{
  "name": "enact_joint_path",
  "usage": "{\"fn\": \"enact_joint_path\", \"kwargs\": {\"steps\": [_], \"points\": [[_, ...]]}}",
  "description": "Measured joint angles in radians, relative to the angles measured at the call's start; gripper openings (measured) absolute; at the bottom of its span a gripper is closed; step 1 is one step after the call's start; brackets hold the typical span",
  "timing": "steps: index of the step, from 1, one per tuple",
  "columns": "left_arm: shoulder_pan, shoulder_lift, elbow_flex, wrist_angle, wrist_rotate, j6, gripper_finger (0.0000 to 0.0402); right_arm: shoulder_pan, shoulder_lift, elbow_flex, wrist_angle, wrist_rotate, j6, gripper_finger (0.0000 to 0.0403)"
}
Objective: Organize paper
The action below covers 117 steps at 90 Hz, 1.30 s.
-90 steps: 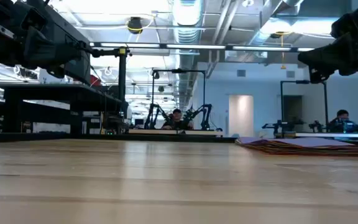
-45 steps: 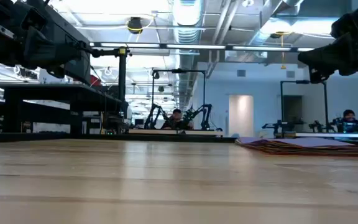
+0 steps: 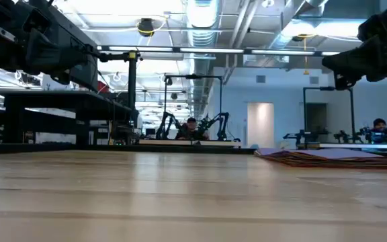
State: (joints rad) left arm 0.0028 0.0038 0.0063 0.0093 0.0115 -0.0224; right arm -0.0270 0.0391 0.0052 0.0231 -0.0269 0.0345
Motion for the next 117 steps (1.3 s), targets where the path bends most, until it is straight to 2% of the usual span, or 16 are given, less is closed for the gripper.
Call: {"fn": "enact_joint_path", "kwargs": {"steps": [20, 32, 44, 54, 58, 63, 74, 85, 92, 98, 108, 117], "points": [[0.0, 0.0, 0.0, 0.001, 0.0, 0.001, 0.0, 0.0, 0.0, 0.0, 0.0, 0.0, 0.0, 0.0], [0.0, 0.001, 0.0, 0.065, 0.003, 0.074, 0.0, 0.0, 0.0, 0.0, 0.0, 0.0, 0.0, 0.0], [0.003, 0.011, 0.049, 0.166, -0.031, -0.173, 0.0, 0.0, 0.0, 0.0, 0.0, 0.0, 0.0, 0.0], [0.016, 0.077, 0.132, 0.118, -0.229, -0.471, 0.0, 0.0, 0.0, 0.0, 0.0, 0.0, 0.0, 0.0], [0.023, 0.137, 0.163, 0.096, -0.296, -0.563, 0.0, 0.0, 0.0, 0.0, 0.0, 0.0, 0.0, 0.0], [0.032, 0.242, 0.212, 0.095, -0.326, -0.609, 0.0, 0.0, 0.0, 0.0, 0.0, 0.0, 0.0, 0.0], [0.062, 0.542, 0.385, 0.11, -0.325, -0.603, 0.0, 0.0, 0.0, 0.0, 0.0, 0.0, 0.0, 0.0], [0.118, 0.878, 0.603, 0.017, -0.321, -0.607, 0.0, 0.0, 0.0, 0.0, 0.0, 0.0, 0.0, 0.0], [0.148, 1.058, 0.747, -0.049, -0.27, -0.623, 0.0, -0.002, 0.0, 0.0, 0.0, 0.002, 0.0, 0.0], [0.159, 1.187, 0.869, -0.072, -0.217, -0.594, 0.0, -0.008, 0.0, 0.0, -0.001, 0.005, 0.0, 0.0], [0.16, 1.374, 1.04, -0.043, -0.196, -0.551, 0.0, -0.009, 0.0, 0.0, -0.001, 0.005, 0.0, 0.0], [0.162, 1.516, 1.19, -0.054, -0.176, -0.385, 0.0, -0.009, 0.0, 0.0, -0.001, 0.006, 0.0, 0.0]]}}
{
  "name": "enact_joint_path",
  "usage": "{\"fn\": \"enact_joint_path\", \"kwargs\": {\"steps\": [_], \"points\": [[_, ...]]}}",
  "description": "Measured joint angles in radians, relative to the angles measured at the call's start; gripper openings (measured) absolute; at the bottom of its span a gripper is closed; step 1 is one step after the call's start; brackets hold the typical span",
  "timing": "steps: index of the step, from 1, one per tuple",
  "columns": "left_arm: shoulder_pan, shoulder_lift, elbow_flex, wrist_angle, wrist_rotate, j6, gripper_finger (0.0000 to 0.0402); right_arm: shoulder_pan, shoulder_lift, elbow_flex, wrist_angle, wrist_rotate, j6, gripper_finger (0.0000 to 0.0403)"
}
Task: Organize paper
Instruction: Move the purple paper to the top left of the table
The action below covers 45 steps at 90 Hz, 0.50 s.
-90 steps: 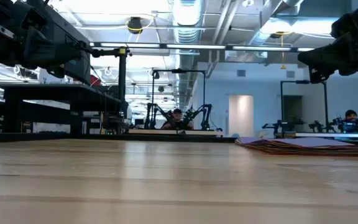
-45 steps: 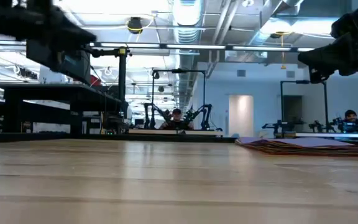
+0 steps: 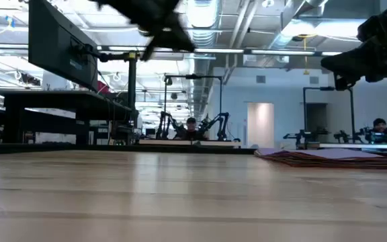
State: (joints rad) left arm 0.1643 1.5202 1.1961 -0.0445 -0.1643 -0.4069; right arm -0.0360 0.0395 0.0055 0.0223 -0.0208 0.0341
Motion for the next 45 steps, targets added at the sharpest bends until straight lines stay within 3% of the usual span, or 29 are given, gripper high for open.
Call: {"fn": "enact_joint_path", "kwargs": {"steps": [13, 19, 34, 45], "points": [[0.01, 0.211, 0.233, -0.124, 0.023, 0.095, 0.0, 0.0, 0.0, 0.0, 0.002, 0.0, 0.048, 0.0], [0.011, 0.301, 0.326, -0.174, 0.044, 0.105, 0.0, 0.003, 0.0, 0.0, 0.013, -0.001, 0.183, 0.0], [0.011, 0.479, 0.501, -0.162, 0.28, 0.186, 0.0, -0.015, 0.0, 0.007, 0.025, 0.024, 0.602, 0.0], [0.022, 0.598, 0.573, -0.116, 0.335, 0.156, 0.0, -0.049, 0.0, 0.012, 0.115, 0.024, 0.723, 0.0]]}}
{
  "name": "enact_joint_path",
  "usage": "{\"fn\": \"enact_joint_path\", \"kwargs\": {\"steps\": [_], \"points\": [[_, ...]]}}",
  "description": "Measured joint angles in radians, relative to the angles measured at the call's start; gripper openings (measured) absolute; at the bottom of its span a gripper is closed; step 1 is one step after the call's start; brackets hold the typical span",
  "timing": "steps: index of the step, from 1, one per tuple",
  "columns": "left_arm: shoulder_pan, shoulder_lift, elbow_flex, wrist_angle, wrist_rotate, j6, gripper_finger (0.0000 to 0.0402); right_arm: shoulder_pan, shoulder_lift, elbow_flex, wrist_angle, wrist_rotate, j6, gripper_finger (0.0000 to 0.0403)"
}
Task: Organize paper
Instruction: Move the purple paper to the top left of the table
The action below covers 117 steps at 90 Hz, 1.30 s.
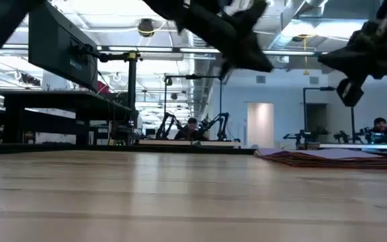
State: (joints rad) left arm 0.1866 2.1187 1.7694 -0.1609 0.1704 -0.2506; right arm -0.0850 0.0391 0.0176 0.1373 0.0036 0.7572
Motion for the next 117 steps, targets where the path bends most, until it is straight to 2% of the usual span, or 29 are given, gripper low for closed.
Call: {"fn": "enact_joint_path", "kwargs": {"steps": [10, 22, 40, 47, 53, 73, 98, 117], "points": [[0.031, 0.092, 0.002, 0.106, 0.121, -0.024, 0.0, -0.048, 0.007, 0.029, -0.009, 0.0, 0.035, 0.0], [0.027, 0.152, 0.023, 0.121, 0.159, 0.014, 0.0, -0.107, 0.101, 0.186, -0.271, 0.0, -0.023, 0.0], [0.007, 0.241, 0.069, 0.142, 0.156, 0.038, 0.0, -0.226, 0.416, 0.486, -0.769, 0.0, -0.118, 0.0], [-0.009, 0.277, 0.103, 0.155, 0.148, 0.025, 0.0, -0.277, 0.547, 0.556, -0.97, 0.003, -0.123, 0.0], [-0.026, 0.299, 0.138, 0.132, 0.141, 0.044, 0.0, -0.315, 0.638, 0.582, -1.066, 0.004, -0.157, 0.0], [-0.03, 0.309, 0.144, -0.018, -0.038, 0.146, 0.0, -0.364, 0.768, 0.586, -1.093, 0.004, -0.217, 0.0], [-0.03, 0.322, 0.148, -0.23, -0.06, 0.286, 0.0, -0.34, 0.785, 0.585, -1.07, 0.004, -0.21, 0.0], [-0.024, 0.285, 0.147, -0.379, -0.077, 0.337, 0.0, -0.285, 0.785, 0.582, -1.141, 0.004, -0.128, 0.0]]}}
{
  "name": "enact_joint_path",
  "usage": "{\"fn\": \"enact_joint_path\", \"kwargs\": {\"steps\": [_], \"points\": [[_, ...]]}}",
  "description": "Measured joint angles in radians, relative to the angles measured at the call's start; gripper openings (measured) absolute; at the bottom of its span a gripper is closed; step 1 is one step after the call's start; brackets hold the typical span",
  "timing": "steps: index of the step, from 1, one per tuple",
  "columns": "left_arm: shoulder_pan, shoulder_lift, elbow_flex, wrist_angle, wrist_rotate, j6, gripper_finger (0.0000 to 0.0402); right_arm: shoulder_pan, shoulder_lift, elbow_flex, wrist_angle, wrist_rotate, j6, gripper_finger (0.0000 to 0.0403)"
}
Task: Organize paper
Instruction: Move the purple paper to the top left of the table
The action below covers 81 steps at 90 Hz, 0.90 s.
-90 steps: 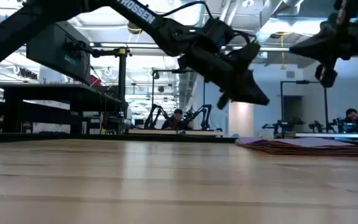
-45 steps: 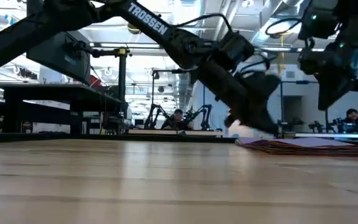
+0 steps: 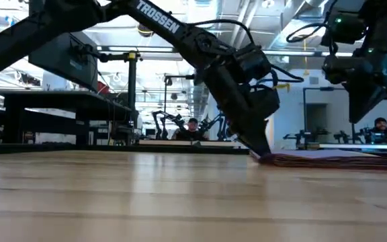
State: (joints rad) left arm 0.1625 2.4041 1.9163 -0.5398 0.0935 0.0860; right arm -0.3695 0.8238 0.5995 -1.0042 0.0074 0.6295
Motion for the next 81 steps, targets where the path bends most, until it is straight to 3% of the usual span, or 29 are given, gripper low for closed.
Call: {"fn": "enact_joint_path", "kwargs": {"steps": [23, 48, 81], "points": [[0.019, -0.032, -0.005, -0.095, -0.013, -0.007, 0.0, 0.099, 0.028, -0.005, -0.007, 0.003, 0.176, 0.0], [0.021, -0.032, -0.005, -0.098, -0.016, 0.035, 0.0, 0.247, 0.086, -0.119, 0.084, 0.004, 0.272, 0.0], [0.021, -0.032, -0.005, -0.089, -0.014, 0.049, 0.0, 0.307, 0.093, -0.241, 0.25, 0.026, 0.434, 0.0]]}}
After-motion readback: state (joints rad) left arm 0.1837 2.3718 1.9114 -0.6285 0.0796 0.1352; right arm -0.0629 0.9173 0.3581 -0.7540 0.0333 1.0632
